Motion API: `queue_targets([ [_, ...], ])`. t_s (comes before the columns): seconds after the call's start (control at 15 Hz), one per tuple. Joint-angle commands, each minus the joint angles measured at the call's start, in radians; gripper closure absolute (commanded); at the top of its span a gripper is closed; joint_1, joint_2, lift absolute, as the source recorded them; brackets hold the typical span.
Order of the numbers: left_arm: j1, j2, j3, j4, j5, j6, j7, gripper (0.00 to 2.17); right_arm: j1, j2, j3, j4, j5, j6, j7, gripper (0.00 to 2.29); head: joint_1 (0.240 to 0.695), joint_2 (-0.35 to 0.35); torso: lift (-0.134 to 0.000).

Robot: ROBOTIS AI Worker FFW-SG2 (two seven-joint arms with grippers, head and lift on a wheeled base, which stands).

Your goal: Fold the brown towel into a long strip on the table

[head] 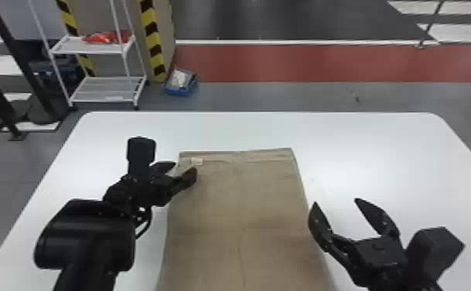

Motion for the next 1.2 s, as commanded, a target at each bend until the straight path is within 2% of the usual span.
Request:
queue_targets([
  [0.0,-0.003,-0.003,0.003,0.010,0.001,-0.010,0.002,0.77,0.002,0.000,-0.004,0.000,-0.002,-0.001,0.000,0.09,0.695,0.010,-0.123],
  [0.27,0.037,-0.003,0.007,-0.024,0.007,-0.044,0.040,0.79,-0.002,0.002,-0.002,0.005,-0.002,-0.001,0.000,0.09,0.695,0.012,-0.123],
  [0.47,0.054,-0.003,0.007,-0.035,0.007,-0.056,0.040,0.77,-0.002,0.000,-0.002,0.005,0.000,-0.001,0.000,0.09,0.695,0.019,-0.123],
  [0.67,0.072,-0.003,0.001,-0.059,0.007,-0.062,0.047,0.67,-0.002,0.002,-0.002,0.005,0.000,-0.001,0.000,0.09,0.695,0.018,-0.123],
  [1.0,0.128,-0.003,0.000,-0.141,0.007,-0.062,0.042,0.68,-0.003,0.002,0.004,0.005,0.002,0.002,0.000,0.09,0.695,0.017,-0.123],
  [1.13,0.152,-0.003,-0.005,-0.185,0.008,-0.069,0.008,0.70,-0.005,0.002,0.005,0.005,0.002,0.005,0.000,0.09,0.695,0.018,-0.123],
])
